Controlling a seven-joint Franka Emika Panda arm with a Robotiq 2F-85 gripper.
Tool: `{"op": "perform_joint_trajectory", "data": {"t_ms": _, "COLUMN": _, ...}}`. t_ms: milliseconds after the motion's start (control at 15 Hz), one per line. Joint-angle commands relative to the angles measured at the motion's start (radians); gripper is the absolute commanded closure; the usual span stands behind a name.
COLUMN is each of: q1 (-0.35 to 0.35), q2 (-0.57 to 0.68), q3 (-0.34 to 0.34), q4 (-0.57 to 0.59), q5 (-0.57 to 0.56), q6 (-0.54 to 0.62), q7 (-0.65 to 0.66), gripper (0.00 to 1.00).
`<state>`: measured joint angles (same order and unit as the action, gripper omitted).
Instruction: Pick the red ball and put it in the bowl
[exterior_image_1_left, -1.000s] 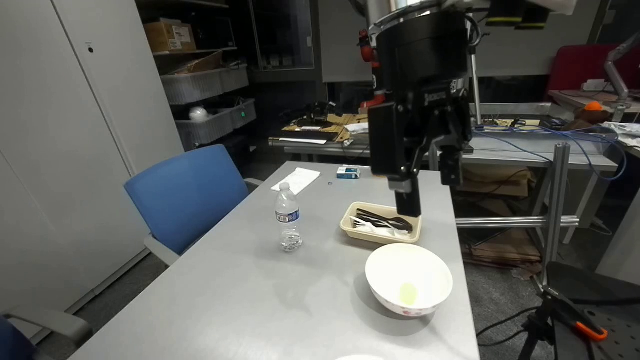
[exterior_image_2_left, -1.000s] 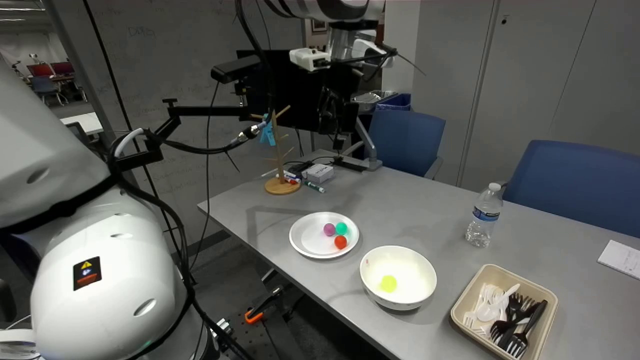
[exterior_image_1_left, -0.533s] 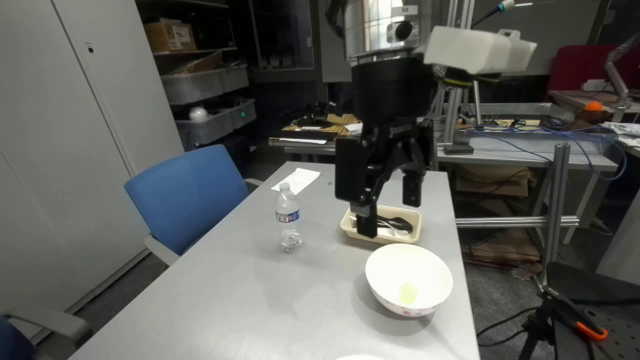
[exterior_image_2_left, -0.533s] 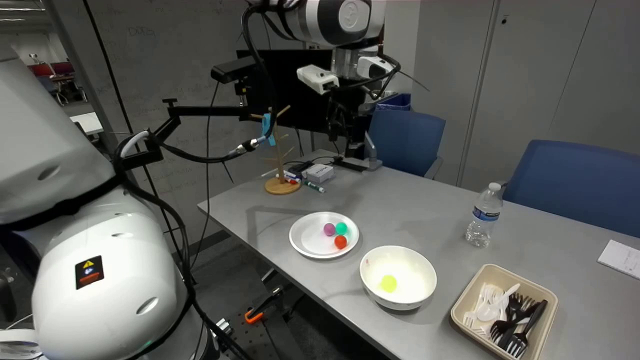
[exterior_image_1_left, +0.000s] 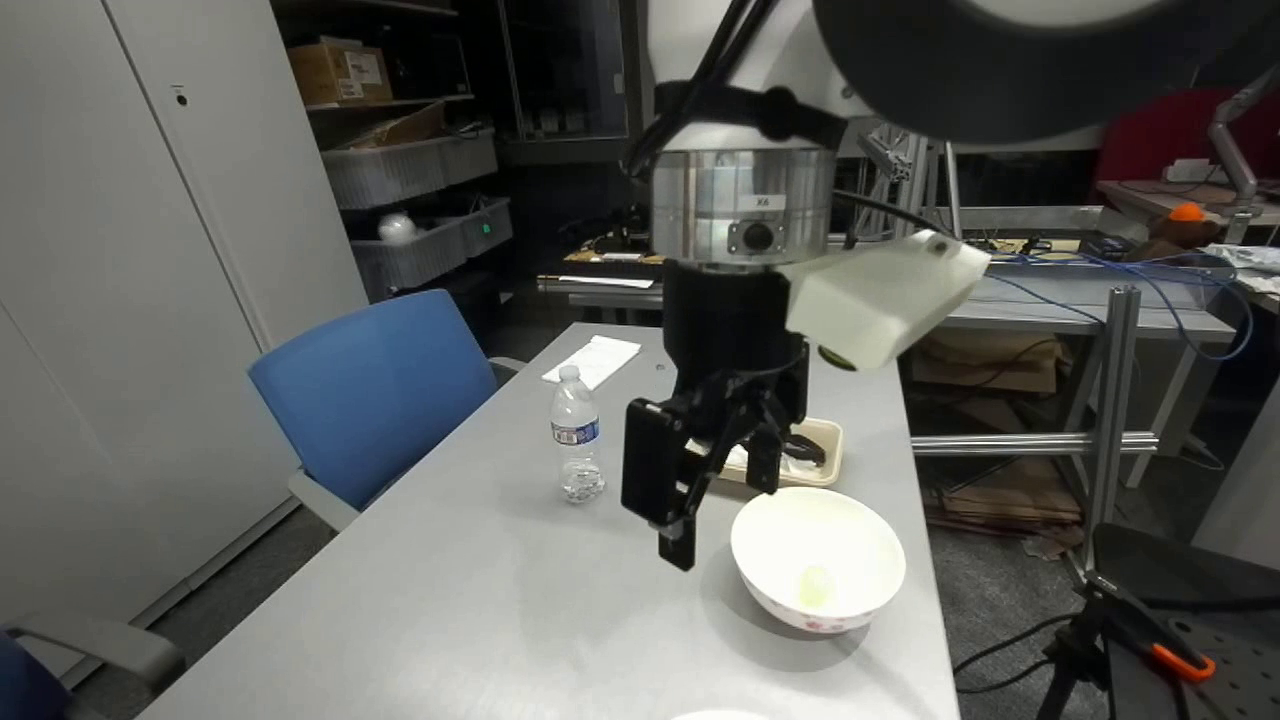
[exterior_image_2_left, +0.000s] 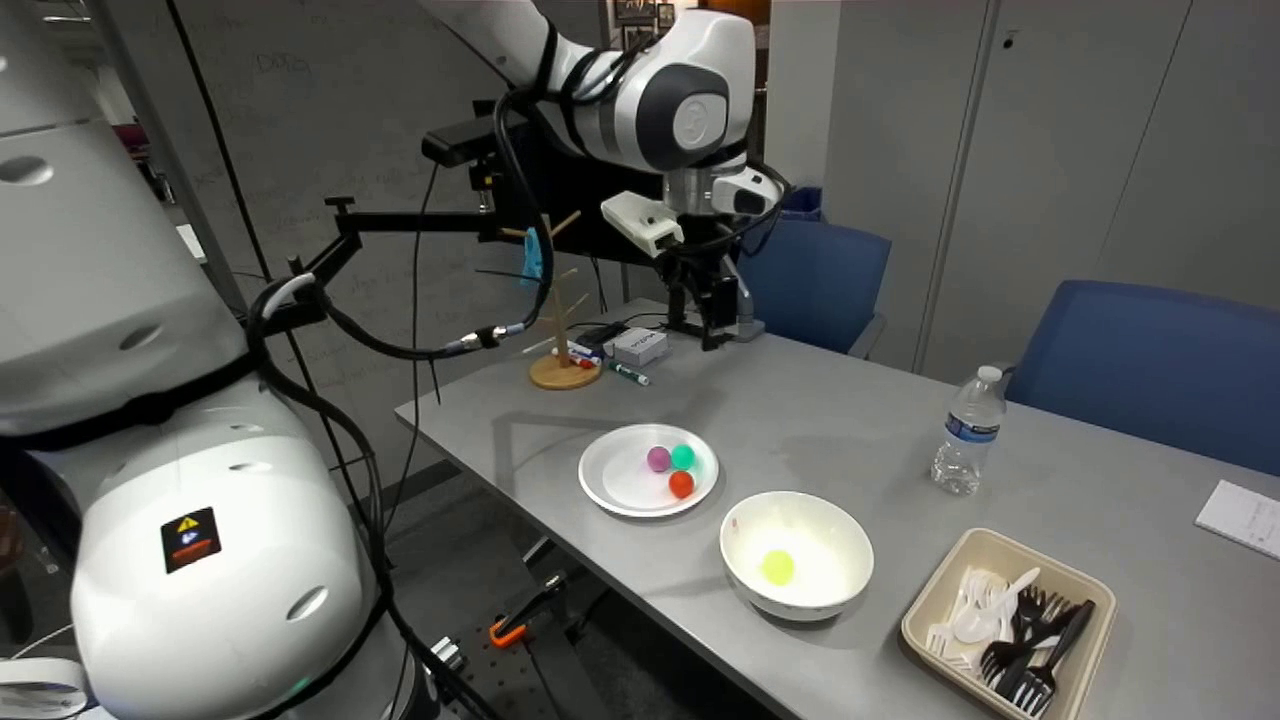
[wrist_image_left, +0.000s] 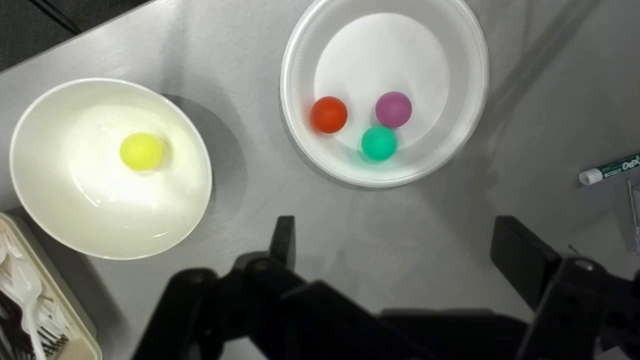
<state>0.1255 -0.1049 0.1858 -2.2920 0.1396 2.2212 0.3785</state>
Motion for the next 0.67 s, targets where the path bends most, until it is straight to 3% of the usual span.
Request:
{"op": "perform_joint_trajectory", "data": {"t_ms": 0, "q1": 0.014, "q2": 0.052, "q3": -0.002, "q4": -0.009, "q5": 0.006, "q6": 0.068, "q7": -0.024, "gripper": 0.00}}
{"op": "perform_joint_trajectory", "data": {"t_ms": 600, "q1": 0.014, "q2": 0.068, "q3": -0.009, "q4": -0.011, "q5": 0.002, "q6": 0.058, "q7": -0.006, "gripper": 0.00}}
